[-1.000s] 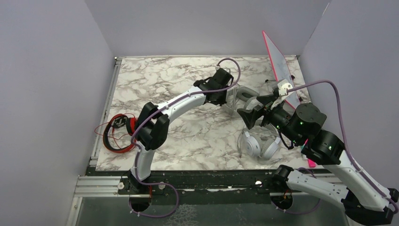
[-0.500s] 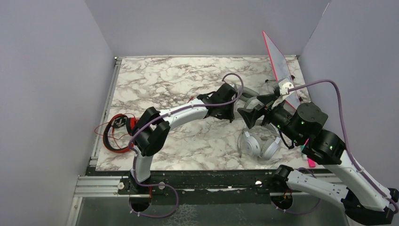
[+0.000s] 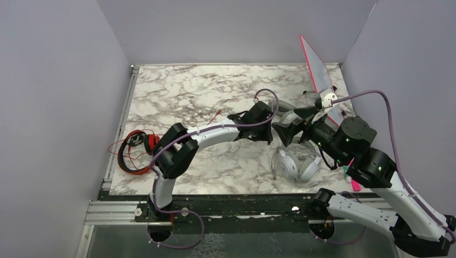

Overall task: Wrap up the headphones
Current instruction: Adjust the headphones cable at the center of the board.

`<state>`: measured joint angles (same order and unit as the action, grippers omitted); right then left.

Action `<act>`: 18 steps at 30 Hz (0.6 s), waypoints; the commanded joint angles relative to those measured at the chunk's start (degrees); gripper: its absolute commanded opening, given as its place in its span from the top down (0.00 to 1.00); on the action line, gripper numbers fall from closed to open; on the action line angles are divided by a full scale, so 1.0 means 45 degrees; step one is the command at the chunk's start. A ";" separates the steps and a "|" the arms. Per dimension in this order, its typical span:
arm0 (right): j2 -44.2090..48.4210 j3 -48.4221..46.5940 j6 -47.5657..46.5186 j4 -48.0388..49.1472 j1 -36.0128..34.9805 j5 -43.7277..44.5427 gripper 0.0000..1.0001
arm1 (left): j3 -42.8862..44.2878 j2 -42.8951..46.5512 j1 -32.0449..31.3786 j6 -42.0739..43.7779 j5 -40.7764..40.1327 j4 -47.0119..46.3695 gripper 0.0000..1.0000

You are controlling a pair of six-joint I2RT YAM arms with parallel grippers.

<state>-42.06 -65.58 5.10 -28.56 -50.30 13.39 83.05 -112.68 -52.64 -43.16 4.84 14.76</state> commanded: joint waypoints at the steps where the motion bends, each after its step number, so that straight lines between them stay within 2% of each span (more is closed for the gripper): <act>1: 0.0095 -0.0255 0.0165 0.0014 -0.0041 -0.0299 0.05 | -0.0328 0.0122 -0.0119 0.0172 0.0046 -0.0348 0.68; 4: 0.0155 -0.0229 0.0099 0.0056 -0.0051 -0.0244 0.05 | -0.0549 0.0649 -0.0118 0.0557 -0.0373 -0.0044 0.54; 9: 0.0288 -0.0024 -0.0034 0.0336 -0.0049 -0.0345 0.05 | -0.0962 0.1652 -0.0107 0.1095 -0.0555 0.0565 0.43; 14: 0.0294 0.0226 -0.0213 0.0621 -0.0042 -0.0729 0.05 | -0.1658 0.3634 0.0064 0.1982 -0.1881 0.2193 0.39; 18: 0.0392 0.0693 -0.0137 0.1217 -0.0052 -0.1502 0.05 | -0.2634 0.5862 0.1172 0.2373 -0.3104 0.4170 0.37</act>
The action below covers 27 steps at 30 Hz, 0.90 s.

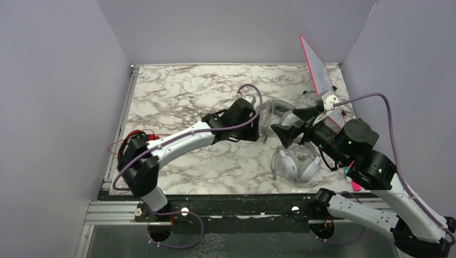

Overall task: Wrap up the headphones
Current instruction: Adjust the headphones cable at the center of the board, then pick up the headphones from the center of the board.

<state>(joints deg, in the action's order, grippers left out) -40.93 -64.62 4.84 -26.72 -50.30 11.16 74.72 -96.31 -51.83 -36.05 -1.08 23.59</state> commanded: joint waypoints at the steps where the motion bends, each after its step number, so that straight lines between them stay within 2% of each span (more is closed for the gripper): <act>1: 0.0141 0.0621 -0.0021 0.0946 -0.0047 -0.1219 0.05 | -0.1111 0.2919 0.1477 0.0891 -0.1908 0.2556 0.36; 2: 0.0158 0.0772 0.0028 0.1061 -0.0029 -0.1450 0.05 | -0.1420 0.3830 0.2116 0.1040 -0.1918 0.2878 0.35; 4: 0.0098 0.1076 0.0097 0.1301 -0.0046 -0.1818 0.04 | -0.1803 0.5084 0.3517 0.1214 -0.2115 0.3577 0.21; 5: 0.0055 0.1183 0.0128 0.1325 -0.0039 -0.1994 0.04 | -0.1858 0.5603 0.4212 0.1232 -0.2276 0.4011 0.17; 7: -0.0062 0.1328 0.0191 0.1338 -0.0048 -0.2336 0.04 | -0.2025 0.6550 0.5315 0.1005 -0.2633 0.4587 0.14; 11: -0.0261 0.1492 0.0269 0.1397 -0.0039 -0.2993 0.04 | -0.2254 0.7408 0.7521 0.0548 -0.3034 0.5546 0.11; 14: -0.0402 0.1576 0.0348 0.1499 -0.0047 -0.3413 0.04 | -0.2519 0.7421 1.0587 0.0872 -0.2155 0.6022 0.12; 17: -0.0523 0.1608 0.0360 0.1511 -0.0036 -0.3657 0.04 | -0.3280 0.8029 1.3180 0.0194 -0.2482 0.6148 0.12; 22: -0.0759 0.1374 0.0350 0.1166 -0.0045 -0.3923 0.03 | -0.4835 0.8633 1.5897 -0.1210 -0.3697 0.6118 0.02; 27: -0.0804 0.1279 0.0247 0.0923 -0.0051 -0.4022 0.03 | -0.6673 0.8638 1.7846 -0.2430 -0.3361 0.5443 0.04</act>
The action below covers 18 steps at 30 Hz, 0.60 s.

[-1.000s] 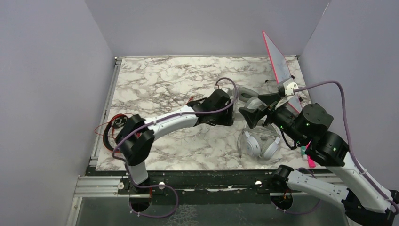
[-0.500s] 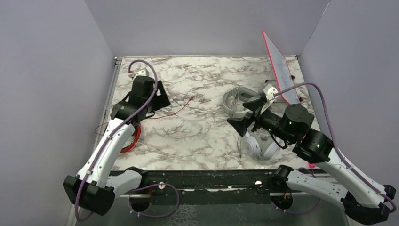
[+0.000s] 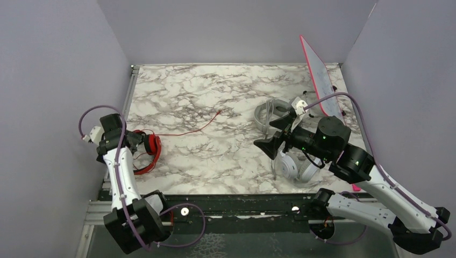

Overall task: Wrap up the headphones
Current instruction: Pick up the headphones from the center of the board.

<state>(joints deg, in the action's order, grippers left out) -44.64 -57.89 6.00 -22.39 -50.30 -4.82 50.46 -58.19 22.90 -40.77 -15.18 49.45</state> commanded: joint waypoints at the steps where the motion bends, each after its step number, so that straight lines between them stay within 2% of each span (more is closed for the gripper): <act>1: 0.0033 -0.0263 -0.0064 -0.0145 -0.0047 -0.0445 0.03 | -0.1617 0.0169 0.1628 -0.1480 0.0120 -0.0374 0.04; 3: 0.0117 -0.0290 -0.0136 -0.0279 -0.0043 -0.0327 0.03 | -0.2155 0.0129 0.2123 -0.1628 0.0460 -0.0524 0.05; 7: 0.0233 -0.0160 -0.0132 -0.0280 -0.0033 -0.0121 0.02 | -0.2205 -0.0158 0.2422 -0.1817 -0.0147 -0.0816 0.16; 9: 0.0187 -0.0206 -0.0110 -0.0306 -0.0049 -0.0186 0.02 | -0.2348 -0.0318 0.2676 -0.1708 -0.0370 -0.1184 0.17; 13: 0.0055 -0.0221 -0.0077 -0.0206 -0.0042 -0.0238 0.02 | -0.3136 -0.0983 0.3440 -0.1095 0.1279 -0.2731 0.23; 18: -0.0182 -0.0282 -0.0056 -0.0170 -0.0052 -0.0204 0.02 | -0.3490 -0.1742 0.3739 -0.0998 0.1705 -0.3473 0.34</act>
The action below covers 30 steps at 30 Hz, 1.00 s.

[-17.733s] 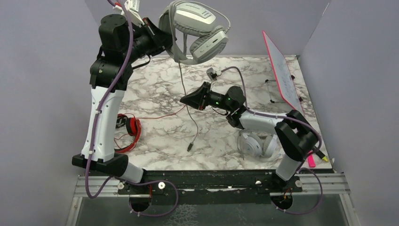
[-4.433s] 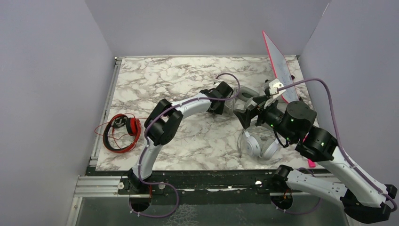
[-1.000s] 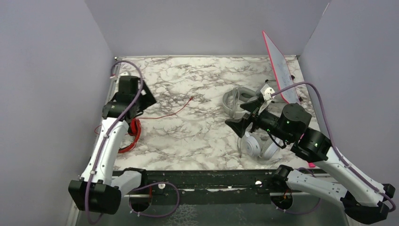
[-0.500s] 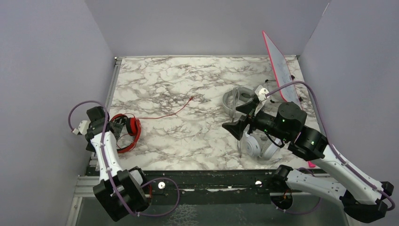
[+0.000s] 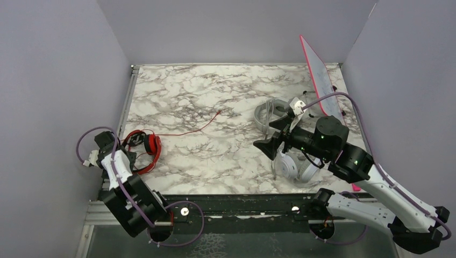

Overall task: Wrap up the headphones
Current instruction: Pick up the headphones from the center of the board.

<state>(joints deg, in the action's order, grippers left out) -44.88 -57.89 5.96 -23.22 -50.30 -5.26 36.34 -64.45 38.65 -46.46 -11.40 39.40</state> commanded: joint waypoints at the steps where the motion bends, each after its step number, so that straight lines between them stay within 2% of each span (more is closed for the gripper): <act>1: -0.0127 -0.0242 -0.0026 0.0064 -0.0049 -0.0075 0.02 | -0.0518 -0.0394 0.0238 0.0182 0.1023 -0.1448 0.38; 4: -0.0211 -0.0148 0.0037 0.0199 -0.0038 -0.0043 0.02 | -0.1085 -0.0592 0.0238 -0.0268 0.1086 -0.1964 0.49; 6: -0.0329 -0.0191 0.0120 0.0166 -0.0048 -0.0043 0.02 | -0.1328 -0.0822 0.0255 -0.0297 0.1136 -0.2296 0.61; 9: -0.0402 -0.0232 0.0241 0.0168 -0.0051 -0.0053 0.02 | -0.1622 -0.1081 0.0258 -0.0293 0.1361 -0.2621 0.73; 11: -0.0423 -0.0240 0.0301 0.0214 -0.0048 -0.0016 0.02 | -0.1687 -0.0922 0.0246 -0.0188 0.1725 -0.2639 0.85; 14: -0.0520 -0.0242 0.0389 0.0248 -0.0039 0.0090 0.02 | -0.1636 -0.0053 0.0238 -0.0138 0.2180 -0.2622 0.94; 17: -0.0878 -0.0335 0.0246 0.0221 -0.0046 0.0218 0.02 | -0.1140 0.1211 0.0166 0.0069 0.2501 -0.2525 1.00; 20: -0.1306 -0.0629 -0.0059 0.0078 -0.0050 0.0583 0.02 | -0.0024 0.1879 -0.0511 0.0766 0.2514 -0.2493 1.00; 25: -0.2092 -0.0997 -0.0230 0.0220 -0.0040 0.0833 0.02 | 0.2777 0.1794 -0.3091 0.1844 0.1983 -0.2489 1.00; 28: -0.2657 -0.1276 -0.0023 0.0443 -0.0035 0.0835 0.01 | 0.4927 0.1106 -0.4968 0.3370 0.1621 -0.2464 1.00; 30: -0.3070 -0.1497 0.0177 0.0702 -0.0049 0.0856 0.01 | 0.6113 0.0505 -0.5915 0.4409 0.2054 -0.2517 1.00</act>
<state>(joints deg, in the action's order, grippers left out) -56.34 -61.69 5.98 -22.94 -50.30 -3.05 53.43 -59.42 19.57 -36.60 -4.14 31.99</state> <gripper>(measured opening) 0.988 0.036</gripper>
